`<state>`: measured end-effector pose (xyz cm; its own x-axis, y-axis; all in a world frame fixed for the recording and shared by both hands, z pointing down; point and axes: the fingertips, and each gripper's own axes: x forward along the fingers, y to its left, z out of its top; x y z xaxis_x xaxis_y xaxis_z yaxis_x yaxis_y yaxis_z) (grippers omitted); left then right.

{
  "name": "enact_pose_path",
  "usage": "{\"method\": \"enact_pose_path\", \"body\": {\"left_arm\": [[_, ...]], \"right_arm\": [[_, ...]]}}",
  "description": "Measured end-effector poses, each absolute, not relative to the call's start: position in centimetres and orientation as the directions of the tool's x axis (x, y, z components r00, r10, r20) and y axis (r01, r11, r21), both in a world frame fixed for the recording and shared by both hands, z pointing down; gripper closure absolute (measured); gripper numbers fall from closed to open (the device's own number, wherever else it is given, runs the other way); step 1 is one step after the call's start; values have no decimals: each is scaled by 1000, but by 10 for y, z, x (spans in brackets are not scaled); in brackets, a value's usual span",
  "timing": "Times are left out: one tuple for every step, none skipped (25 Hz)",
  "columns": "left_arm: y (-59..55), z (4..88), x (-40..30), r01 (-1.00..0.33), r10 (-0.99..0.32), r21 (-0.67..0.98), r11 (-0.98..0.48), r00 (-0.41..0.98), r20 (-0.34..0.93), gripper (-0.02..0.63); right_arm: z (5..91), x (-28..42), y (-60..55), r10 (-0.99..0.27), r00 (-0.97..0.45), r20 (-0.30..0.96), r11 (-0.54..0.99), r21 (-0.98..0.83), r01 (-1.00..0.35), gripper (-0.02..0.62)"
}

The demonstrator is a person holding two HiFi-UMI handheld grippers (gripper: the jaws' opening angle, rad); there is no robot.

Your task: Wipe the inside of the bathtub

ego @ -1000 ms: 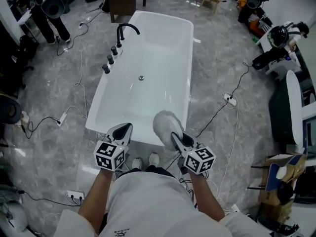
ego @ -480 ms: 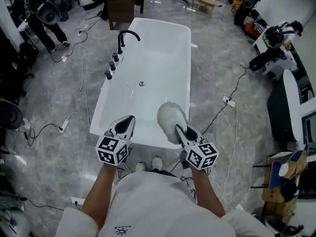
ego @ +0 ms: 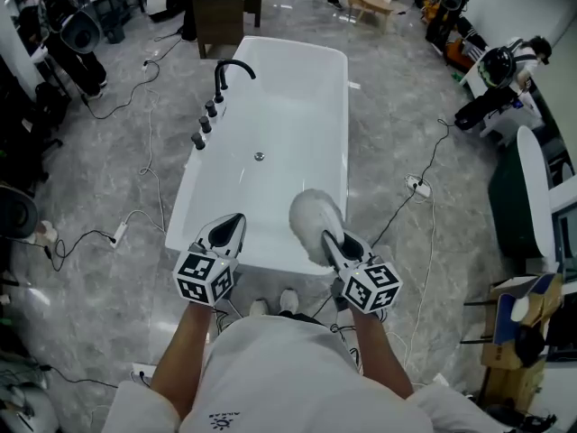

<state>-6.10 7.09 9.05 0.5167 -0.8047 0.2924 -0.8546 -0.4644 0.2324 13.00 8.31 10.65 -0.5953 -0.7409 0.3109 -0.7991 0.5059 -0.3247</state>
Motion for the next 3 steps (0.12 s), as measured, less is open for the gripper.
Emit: {"method": "enact_pose_path", "body": {"left_arm": [[71, 90, -60, -855, -805, 232, -464, 517, 292, 600], [71, 89, -60, -855, -805, 232, -465, 517, 291, 600], [71, 88, -59, -854, -805, 232, -465, 517, 290, 600]], "right_arm": [[107, 130, 83, -738, -597, 313, 509, -322, -798, 497], [107, 130, 83, -736, -599, 316, 512, -319, -798, 497], [107, 130, 83, -734, -600, 318, 515, -316, -797, 497]]}}
